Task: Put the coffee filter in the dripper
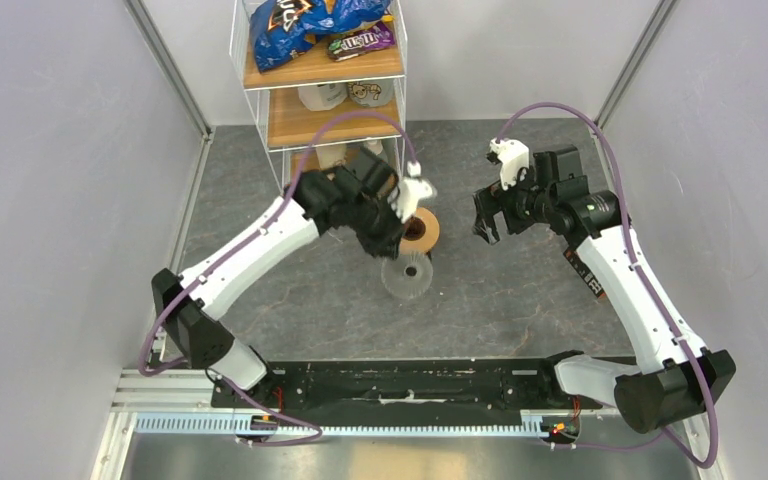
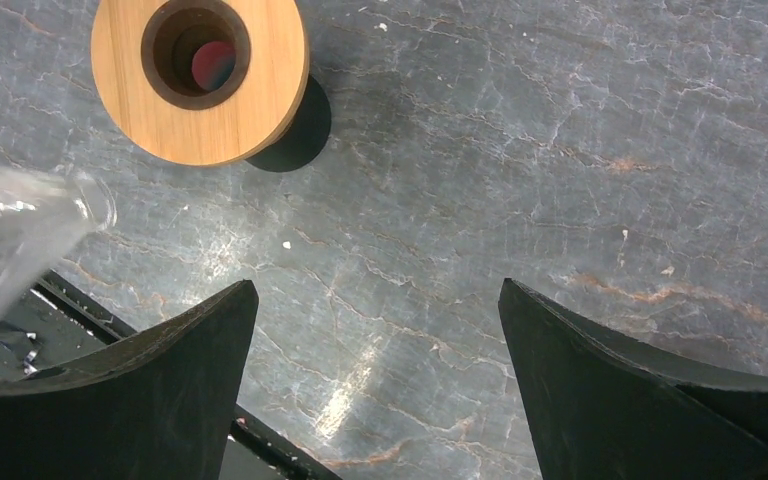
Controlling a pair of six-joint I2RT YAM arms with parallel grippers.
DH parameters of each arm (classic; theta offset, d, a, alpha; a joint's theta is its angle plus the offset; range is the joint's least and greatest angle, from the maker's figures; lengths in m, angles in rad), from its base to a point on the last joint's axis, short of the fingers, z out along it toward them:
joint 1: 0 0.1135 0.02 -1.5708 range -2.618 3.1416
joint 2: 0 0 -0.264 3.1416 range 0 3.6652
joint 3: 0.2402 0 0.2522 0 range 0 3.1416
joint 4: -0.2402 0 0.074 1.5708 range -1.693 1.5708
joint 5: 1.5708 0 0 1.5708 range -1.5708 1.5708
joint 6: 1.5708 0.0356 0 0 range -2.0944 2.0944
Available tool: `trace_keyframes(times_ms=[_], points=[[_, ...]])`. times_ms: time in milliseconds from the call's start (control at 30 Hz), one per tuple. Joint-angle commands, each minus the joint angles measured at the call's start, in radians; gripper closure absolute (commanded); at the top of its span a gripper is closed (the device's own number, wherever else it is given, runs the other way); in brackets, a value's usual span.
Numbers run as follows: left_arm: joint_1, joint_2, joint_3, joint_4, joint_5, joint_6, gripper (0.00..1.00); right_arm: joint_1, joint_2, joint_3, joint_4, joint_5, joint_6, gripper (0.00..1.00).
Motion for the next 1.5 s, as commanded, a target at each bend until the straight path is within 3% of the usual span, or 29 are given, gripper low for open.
trace_keyframes(times_ms=[0, 133, 433, 1467], points=[[0.107, 0.083, 0.238, -0.166, 0.132, -0.070, 0.98, -0.011, -0.032, 0.036, 0.029, 0.013, 0.020, 0.01], [0.199, 0.166, 0.387, -0.211, 0.172, -0.190, 0.98, -0.020, -0.041, 0.032, 0.029, 0.014, 0.022, 0.01], [0.265, 0.259, 0.505, -0.192, 0.160, -0.363, 0.98, -0.026, -0.045, 0.025, 0.036, 0.011, 0.020, 0.01], [0.300, 0.412, 0.544, -0.161, 0.209, -0.434, 0.98, -0.029, -0.069, -0.003, 0.044, 0.014, 0.012, 0.01]])
